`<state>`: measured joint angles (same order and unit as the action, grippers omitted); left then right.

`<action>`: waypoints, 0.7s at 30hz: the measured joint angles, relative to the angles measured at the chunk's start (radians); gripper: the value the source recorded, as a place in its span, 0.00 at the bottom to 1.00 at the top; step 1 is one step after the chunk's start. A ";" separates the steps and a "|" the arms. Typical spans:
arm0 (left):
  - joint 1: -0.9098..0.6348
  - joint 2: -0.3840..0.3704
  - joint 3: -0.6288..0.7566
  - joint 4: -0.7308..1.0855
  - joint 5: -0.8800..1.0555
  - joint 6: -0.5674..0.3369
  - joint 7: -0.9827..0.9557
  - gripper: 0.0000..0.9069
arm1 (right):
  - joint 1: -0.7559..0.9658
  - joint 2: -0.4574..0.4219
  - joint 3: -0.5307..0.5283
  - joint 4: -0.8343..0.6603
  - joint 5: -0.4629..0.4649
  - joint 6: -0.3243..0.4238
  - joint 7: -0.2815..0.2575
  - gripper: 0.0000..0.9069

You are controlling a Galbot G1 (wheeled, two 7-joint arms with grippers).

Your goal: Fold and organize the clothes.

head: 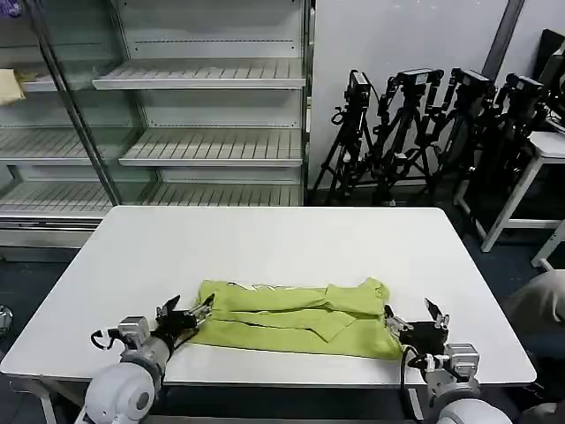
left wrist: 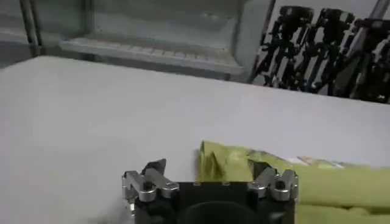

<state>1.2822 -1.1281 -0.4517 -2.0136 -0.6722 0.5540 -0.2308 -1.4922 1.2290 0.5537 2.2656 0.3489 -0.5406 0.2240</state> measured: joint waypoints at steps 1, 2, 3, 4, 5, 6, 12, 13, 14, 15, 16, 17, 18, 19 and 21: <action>0.002 -0.003 0.002 0.001 0.001 0.001 -0.003 0.46 | -0.004 0.000 0.004 0.003 0.000 0.000 0.000 1.00; 0.003 -0.006 0.005 0.002 0.003 0.001 -0.004 0.20 | -0.008 0.001 0.007 0.006 0.000 0.001 0.001 1.00; 0.004 -0.007 0.009 0.004 0.004 0.001 -0.004 0.02 | -0.011 0.001 0.009 0.008 -0.001 0.001 0.001 1.00; 0.005 -0.008 0.011 0.006 0.005 0.001 -0.004 0.02 | -0.015 0.001 0.012 0.012 -0.001 0.001 0.001 1.00; 0.006 -0.011 0.014 0.009 0.006 0.001 -0.004 0.02 | -0.018 0.001 0.015 0.014 -0.001 0.001 0.001 1.00; 0.007 -0.013 0.017 0.011 0.006 -0.001 -0.002 0.02 | -0.021 0.002 0.017 0.017 -0.001 0.001 0.001 1.00; 0.011 -0.030 0.037 0.023 0.019 -0.015 0.016 0.02 | -0.038 -0.002 0.032 0.035 0.000 0.001 0.002 1.00; 0.009 -0.034 0.041 0.027 0.024 -0.016 0.018 0.02 | -0.041 -0.002 0.034 0.037 0.000 0.001 0.002 1.00; 0.008 -0.037 0.045 0.030 0.027 -0.017 0.020 0.02 | -0.043 -0.003 0.037 0.039 0.000 0.001 0.002 1.00; 0.006 -0.040 0.049 0.033 0.030 -0.017 0.020 0.02 | -0.045 -0.003 0.038 0.041 0.000 0.001 0.002 1.00; 0.004 -0.043 0.053 0.036 0.034 -0.017 0.021 0.02 | -0.047 -0.002 0.040 0.043 0.000 0.001 0.002 1.00; 0.002 -0.044 0.056 0.039 0.037 -0.017 0.022 0.02 | -0.050 -0.001 0.041 0.043 0.000 0.001 0.002 1.00; 0.001 -0.044 0.059 0.041 0.040 -0.018 0.023 0.02 | -0.051 0.000 0.041 0.043 0.000 0.001 0.002 1.00; 0.001 -0.045 0.060 0.043 0.043 -0.018 0.024 0.02 | -0.052 0.001 0.041 0.044 0.000 0.001 0.002 1.00; 0.001 -0.044 0.062 0.044 0.047 -0.020 0.025 0.02 | -0.053 0.003 0.041 0.044 0.000 0.001 0.003 1.00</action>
<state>1.2831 -1.1718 -0.3895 -1.9693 -0.6249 0.5343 -0.2057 -1.5452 1.2320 0.5947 2.3096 0.3486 -0.5393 0.2265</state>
